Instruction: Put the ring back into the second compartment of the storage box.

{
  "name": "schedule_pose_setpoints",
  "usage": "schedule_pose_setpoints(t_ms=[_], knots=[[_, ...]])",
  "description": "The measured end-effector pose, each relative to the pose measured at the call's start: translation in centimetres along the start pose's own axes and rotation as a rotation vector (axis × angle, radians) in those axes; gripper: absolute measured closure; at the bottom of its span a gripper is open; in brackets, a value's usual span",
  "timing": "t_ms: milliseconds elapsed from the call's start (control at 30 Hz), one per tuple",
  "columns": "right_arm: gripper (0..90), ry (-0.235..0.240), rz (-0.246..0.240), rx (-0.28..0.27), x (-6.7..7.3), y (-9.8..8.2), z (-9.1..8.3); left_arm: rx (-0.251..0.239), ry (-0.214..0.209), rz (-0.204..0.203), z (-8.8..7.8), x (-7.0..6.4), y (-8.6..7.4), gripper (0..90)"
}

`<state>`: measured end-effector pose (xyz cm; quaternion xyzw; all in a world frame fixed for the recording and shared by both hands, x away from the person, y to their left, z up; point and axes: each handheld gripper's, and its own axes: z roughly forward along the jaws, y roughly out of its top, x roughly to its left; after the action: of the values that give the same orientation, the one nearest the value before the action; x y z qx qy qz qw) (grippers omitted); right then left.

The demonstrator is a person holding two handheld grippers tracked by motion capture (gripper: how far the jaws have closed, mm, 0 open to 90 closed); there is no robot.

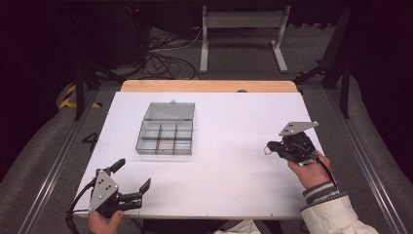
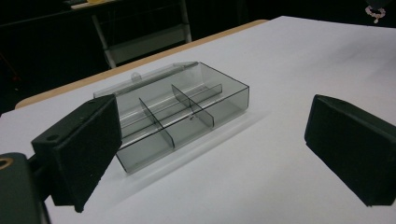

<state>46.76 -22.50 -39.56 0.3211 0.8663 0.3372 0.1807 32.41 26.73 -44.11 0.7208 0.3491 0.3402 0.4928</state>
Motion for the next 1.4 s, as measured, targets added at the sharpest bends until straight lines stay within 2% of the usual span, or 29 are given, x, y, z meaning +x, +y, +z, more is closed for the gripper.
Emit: schedule_pose_setpoints(t_ms=[433, 1067, 1400], knots=[[86.9, 0.035, -0.023, -0.008, 0.8, 2.9, 0.8, -0.005, 0.001, 0.001, 0.0, 0.0, 0.0, 4.4], [86.8, 0.074, -0.044, -0.028, 1.9, 6.0, 2.4, -0.005, -0.002, 0.0, -0.1, 0.1, 0.0, 4.5], [86.9, 0.084, -0.045, -0.04, 2.4, 7.0, 3.2, -0.004, -0.003, 0.005, -0.1, 0.1, 0.0, 4.5]])
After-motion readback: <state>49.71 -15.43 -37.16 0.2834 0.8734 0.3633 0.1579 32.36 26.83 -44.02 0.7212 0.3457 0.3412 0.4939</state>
